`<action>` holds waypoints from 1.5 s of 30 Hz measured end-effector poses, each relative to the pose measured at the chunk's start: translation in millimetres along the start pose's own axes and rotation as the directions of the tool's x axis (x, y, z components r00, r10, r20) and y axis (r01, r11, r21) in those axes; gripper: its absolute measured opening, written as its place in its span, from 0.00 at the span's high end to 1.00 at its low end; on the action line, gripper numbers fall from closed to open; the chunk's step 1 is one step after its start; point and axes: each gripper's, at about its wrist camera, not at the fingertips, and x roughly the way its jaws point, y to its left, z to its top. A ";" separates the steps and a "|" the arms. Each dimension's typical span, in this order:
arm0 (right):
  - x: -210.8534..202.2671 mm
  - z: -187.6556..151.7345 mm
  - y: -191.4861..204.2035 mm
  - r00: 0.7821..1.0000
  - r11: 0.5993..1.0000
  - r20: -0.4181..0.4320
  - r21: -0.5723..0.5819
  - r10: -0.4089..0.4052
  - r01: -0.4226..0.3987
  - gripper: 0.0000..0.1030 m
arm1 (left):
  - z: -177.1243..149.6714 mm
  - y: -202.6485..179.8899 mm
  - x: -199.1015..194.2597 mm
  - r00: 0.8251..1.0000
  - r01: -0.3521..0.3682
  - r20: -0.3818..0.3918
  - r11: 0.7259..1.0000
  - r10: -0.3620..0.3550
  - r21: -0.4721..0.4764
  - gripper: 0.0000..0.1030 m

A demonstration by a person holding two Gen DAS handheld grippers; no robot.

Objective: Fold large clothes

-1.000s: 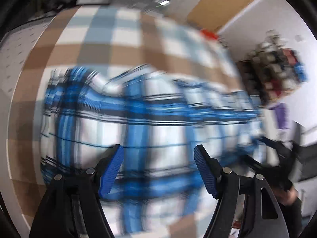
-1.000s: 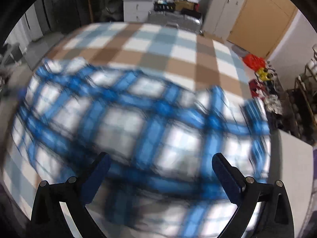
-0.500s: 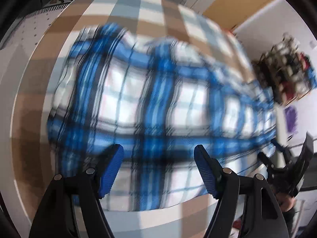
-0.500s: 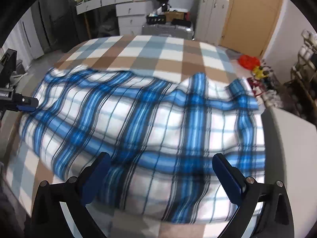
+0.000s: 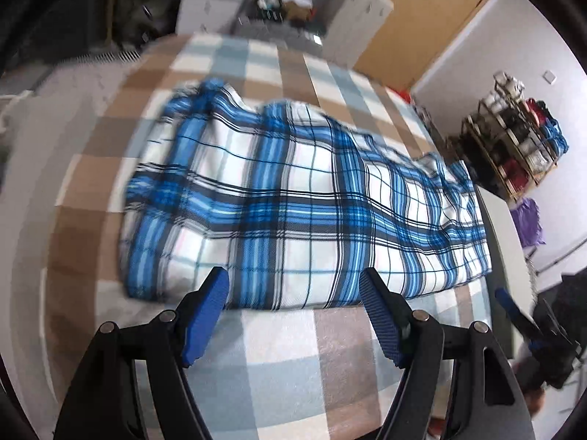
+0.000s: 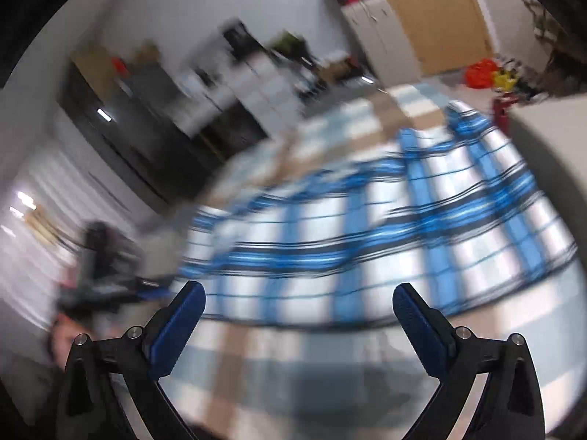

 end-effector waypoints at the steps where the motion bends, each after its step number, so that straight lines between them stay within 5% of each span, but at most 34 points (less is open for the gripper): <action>1: -3.1 -10.6 2.6 0.999 0.998 0.019 0.027 0.051 -0.051 0.00 | -4.7 1.7 -3.1 0.999 -0.026 0.031 1.000 0.026 0.004 0.33; 7: -11.7 -36.7 22.5 0.979 0.981 0.113 0.074 0.169 -0.178 0.00 | -34.3 -8.7 -28.6 0.965 -0.145 0.222 0.989 0.136 0.025 0.32; 10: -24.2 -44.9 35.4 0.983 0.995 0.162 0.029 0.086 -0.092 0.00 | -43.1 -16.8 -40.3 0.947 -0.166 0.284 0.986 0.150 0.033 0.17; 15: -25.6 -52.7 30.9 0.976 0.999 0.216 0.045 -0.013 0.003 0.00 | -45.4 -36.3 -37.2 0.913 -0.248 0.356 0.964 0.198 0.100 0.16; 22: -19.8 -49.6 -2.9 0.980 0.986 0.181 0.161 -0.080 0.050 0.00 | -34.5 -45.3 -18.0 0.923 -0.269 0.323 0.950 0.209 0.155 0.16; 30: -4.2 -8.1 -30.8 0.982 0.977 0.088 0.148 -0.166 0.152 0.00 | -5.6 -42.3 18.5 0.942 -0.263 0.255 0.950 0.216 0.166 0.16; 31: 1.8 1.3 -33.2 0.972 0.968 0.074 0.135 -0.223 0.212 0.00 | -5.7 -44.3 23.6 0.946 -0.263 0.239 0.950 0.219 0.169 0.16; 33: 19.4 20.3 -32.9 0.899 0.900 0.043 0.024 -0.436 0.435 0.00 | 0.1 -42.9 40.1 0.951 -0.281 0.188 0.942 0.247 0.182 0.16; 35: 43.9 34.8 -37.9 0.846 0.843 -0.007 -0.088 -0.534 0.531 0.00 | 1.7 -41.0 55.7 0.954 -0.291 0.133 0.937 0.268 0.194 0.16; 39: 85.1 40.1 -60.5 0.799 0.812 -0.156 -0.179 -0.581 0.555 0.00 | -3.5 -32.1 72.8 0.964 -0.268 0.055 0.947 0.262 0.176 0.16; 45: 103.6 37.8 -77.2 0.778 0.827 -0.280 -0.182 -0.562 0.532 0.00 | -9.7 -21.1 65.1 0.982 -0.189 0.050 0.972 0.184 0.141 0.15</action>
